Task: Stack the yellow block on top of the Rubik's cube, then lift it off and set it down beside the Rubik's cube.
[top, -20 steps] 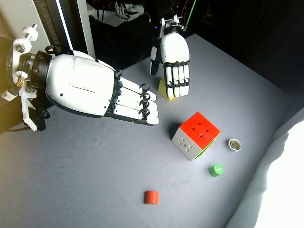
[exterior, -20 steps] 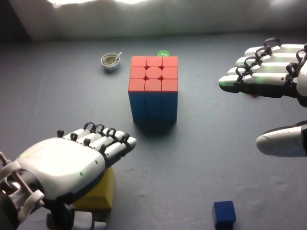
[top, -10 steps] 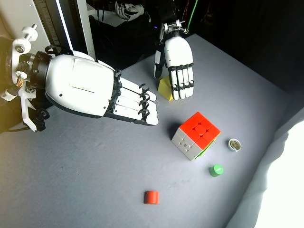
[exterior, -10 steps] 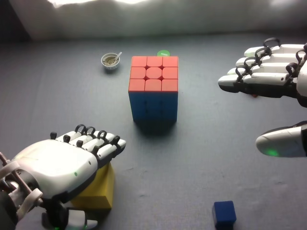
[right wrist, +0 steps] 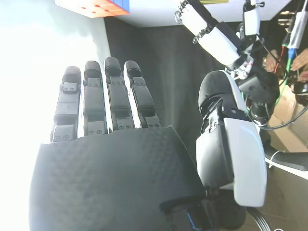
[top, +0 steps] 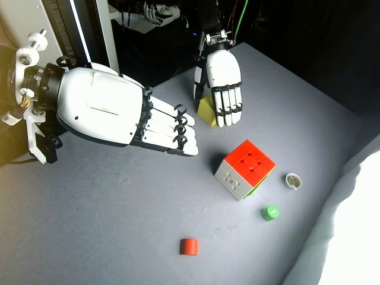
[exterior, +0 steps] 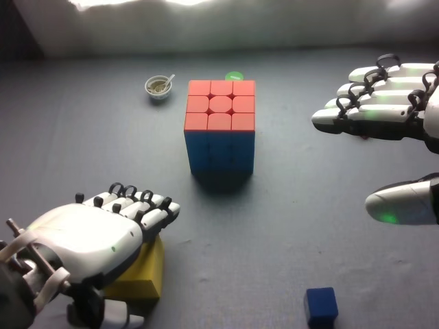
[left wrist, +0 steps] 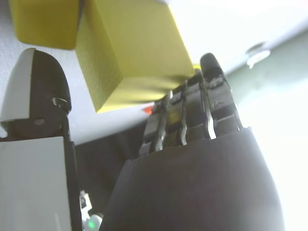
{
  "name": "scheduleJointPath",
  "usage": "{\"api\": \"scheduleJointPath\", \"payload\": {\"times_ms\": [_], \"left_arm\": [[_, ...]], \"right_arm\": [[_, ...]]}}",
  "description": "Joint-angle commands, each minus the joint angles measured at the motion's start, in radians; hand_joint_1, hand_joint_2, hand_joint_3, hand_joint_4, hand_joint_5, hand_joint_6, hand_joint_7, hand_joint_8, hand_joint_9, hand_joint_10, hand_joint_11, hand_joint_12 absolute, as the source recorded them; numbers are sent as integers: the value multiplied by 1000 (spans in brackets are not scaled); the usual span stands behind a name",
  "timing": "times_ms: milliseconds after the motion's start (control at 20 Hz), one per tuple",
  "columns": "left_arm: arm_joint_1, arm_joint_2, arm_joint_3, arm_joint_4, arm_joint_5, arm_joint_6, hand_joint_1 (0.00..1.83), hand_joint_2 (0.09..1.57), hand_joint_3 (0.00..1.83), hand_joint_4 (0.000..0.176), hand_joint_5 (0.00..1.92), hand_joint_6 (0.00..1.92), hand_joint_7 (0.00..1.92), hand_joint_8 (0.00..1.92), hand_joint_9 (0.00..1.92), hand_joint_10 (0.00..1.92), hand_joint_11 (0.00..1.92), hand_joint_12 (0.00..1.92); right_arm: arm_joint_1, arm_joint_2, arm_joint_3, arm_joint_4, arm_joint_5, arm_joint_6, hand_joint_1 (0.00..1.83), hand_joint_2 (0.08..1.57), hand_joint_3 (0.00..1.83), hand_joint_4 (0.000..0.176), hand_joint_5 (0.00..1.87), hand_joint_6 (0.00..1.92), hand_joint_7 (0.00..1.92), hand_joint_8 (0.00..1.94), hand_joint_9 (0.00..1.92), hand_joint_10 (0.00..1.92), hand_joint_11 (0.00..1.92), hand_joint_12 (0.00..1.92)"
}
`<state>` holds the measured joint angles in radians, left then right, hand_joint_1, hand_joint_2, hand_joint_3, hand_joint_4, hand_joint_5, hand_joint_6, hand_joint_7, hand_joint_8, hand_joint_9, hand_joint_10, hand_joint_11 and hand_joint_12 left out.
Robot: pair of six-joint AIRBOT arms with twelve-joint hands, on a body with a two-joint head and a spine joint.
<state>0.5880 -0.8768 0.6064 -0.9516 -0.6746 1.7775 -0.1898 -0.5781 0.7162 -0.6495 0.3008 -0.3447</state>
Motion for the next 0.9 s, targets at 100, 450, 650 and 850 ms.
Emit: {"api": "scheduleJointPath", "payload": {"times_ms": [100,450,650,850], "left_arm": [[-33,-8,10,16,-71,28,1044,1013,0,0,0,0,0,0,0,0,0,363],[-48,-11,17,-30,-70,69,1022,1042,7,0,0,0,0,0,0,0,0,329],[-47,-12,22,-31,-70,69,1005,1039,3,0,0,0,0,0,17,5,0,382],[-46,-12,23,-35,-70,69,1055,1023,0,0,27,6,6,1,42,9,0,394]], "right_arm": [[11,9,-2,24,89,0,0,1246,3,0,102,5,119,4,70,6,0,0],[11,9,-2,24,89,0,0,1254,4,0,114,7,130,5,87,10,19,13],[11,9,-2,24,89,0,0,1253,3,0,110,3,132,4,95,11,27,22],[11,9,-2,24,89,0,0,1254,0,0,159,4,185,4,141,11,1,232]]}}
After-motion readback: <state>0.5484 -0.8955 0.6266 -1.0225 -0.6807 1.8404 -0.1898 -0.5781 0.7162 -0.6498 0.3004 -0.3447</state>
